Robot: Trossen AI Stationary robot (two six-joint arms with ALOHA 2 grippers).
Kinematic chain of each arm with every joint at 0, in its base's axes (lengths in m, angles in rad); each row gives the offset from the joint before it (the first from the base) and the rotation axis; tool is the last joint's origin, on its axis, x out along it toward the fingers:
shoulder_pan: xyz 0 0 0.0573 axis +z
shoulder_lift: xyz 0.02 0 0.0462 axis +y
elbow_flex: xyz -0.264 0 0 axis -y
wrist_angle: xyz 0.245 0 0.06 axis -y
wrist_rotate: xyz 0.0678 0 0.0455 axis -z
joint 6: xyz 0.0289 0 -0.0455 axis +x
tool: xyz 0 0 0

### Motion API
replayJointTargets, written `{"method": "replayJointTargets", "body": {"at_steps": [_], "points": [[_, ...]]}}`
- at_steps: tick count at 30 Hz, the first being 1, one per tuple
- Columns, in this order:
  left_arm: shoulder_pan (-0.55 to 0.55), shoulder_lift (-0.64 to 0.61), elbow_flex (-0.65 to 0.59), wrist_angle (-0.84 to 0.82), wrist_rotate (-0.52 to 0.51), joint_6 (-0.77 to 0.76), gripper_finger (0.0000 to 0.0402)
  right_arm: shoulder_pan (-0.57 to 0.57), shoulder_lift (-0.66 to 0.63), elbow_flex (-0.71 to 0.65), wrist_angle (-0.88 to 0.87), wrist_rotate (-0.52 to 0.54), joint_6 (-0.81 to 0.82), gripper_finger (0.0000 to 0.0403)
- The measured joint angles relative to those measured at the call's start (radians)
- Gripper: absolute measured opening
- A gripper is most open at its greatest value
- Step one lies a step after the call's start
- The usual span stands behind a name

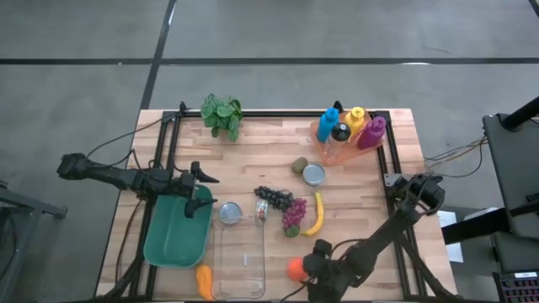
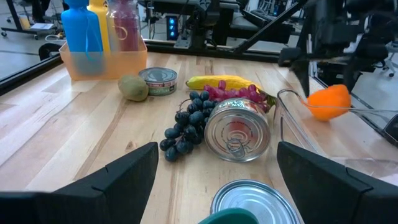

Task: Pick & Place Food Item
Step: Put the orange fruit into the transparent bin

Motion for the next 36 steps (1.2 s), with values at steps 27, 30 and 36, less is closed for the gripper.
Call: {"method": "replayJointTargets", "body": {"at_steps": [27,30,36], "points": [[0.000,0.000,0.000,0.000,0.000,0.000,0.0336,0.021,0.053,0.073,-0.027,0.176,0.081,0.0334],[0.000,0.000,0.000,0.000,0.000,0.000,0.0336,0.020,0.053,0.072,-0.028,0.177,0.054,0.0334],[0.000,0.000,0.000,0.000,0.000,0.000,0.0336,0.015,0.053,0.072,-0.027,0.184,0.030,0.0334]]}}
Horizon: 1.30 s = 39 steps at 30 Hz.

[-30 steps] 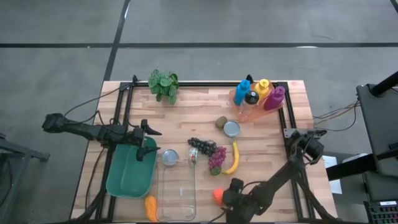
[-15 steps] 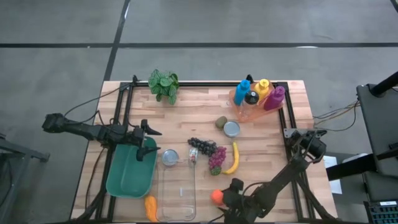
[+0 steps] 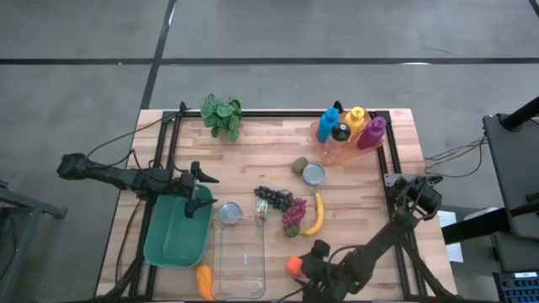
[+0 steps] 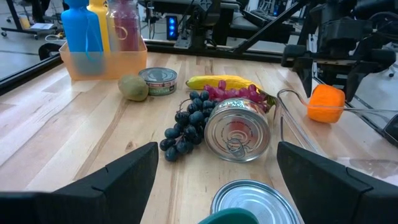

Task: Pick & Place Food Item
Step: Put the orange fruit into the transparent bin

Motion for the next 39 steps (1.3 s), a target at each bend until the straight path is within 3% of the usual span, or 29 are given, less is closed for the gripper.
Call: {"method": "replayJointTargets", "body": {"at_steps": [25,39], "points": [[0.000,0.000,0.000,0.000,0.000,0.000,0.0336,-0.006,0.000,-0.001,0.040,0.000,-0.035,0.0332],[0.000,0.000,0.000,0.000,0.000,0.000,0.0336,-0.006,0.000,-0.001,0.042,0.001,-0.036,0.0223]]}}
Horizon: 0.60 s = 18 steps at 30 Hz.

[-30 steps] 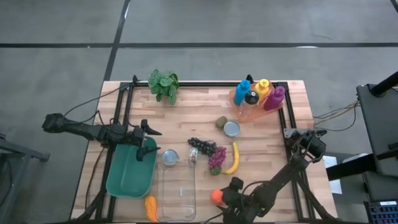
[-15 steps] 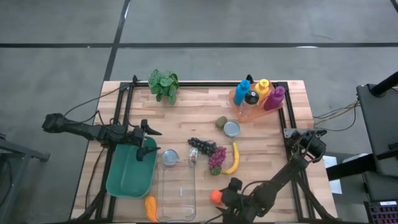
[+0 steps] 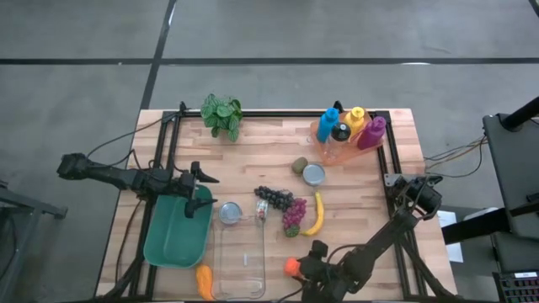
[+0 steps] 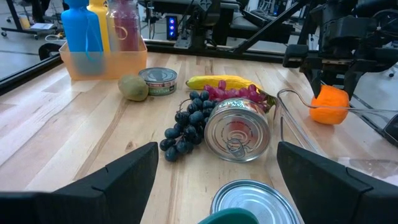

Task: Pick & Place Food Item
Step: Put the orange fruit into the transparent bin

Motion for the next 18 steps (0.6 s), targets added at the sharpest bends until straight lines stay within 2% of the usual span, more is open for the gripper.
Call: {"method": "replayJointTargets", "body": {"at_steps": [18], "points": [[0.000,0.000,0.000,0.000,0.000,0.000,0.0336,0.001,-0.018,0.004,0.012,0.047,-0.040,0.0216]]}}
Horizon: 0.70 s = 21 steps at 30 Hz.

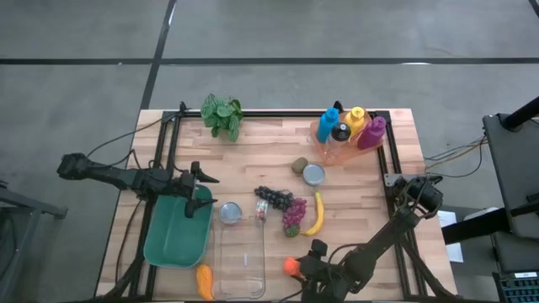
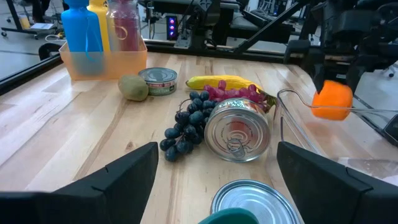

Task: Pick & Place Food Item
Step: Put the orange fruit into the transparent bin

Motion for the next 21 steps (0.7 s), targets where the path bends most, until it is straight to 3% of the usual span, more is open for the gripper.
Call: {"method": "replayJointTargets", "body": {"at_steps": [14,21], "points": [[0.000,0.000,0.000,0.000,0.000,0.000,0.0336,-0.015,-0.165,0.065,0.003,0.252,-0.349,0.0216],[0.000,0.000,0.000,0.000,0.000,0.000,0.0336,-0.088,-0.259,0.067,0.004,0.241,-0.397,0.0216]]}}
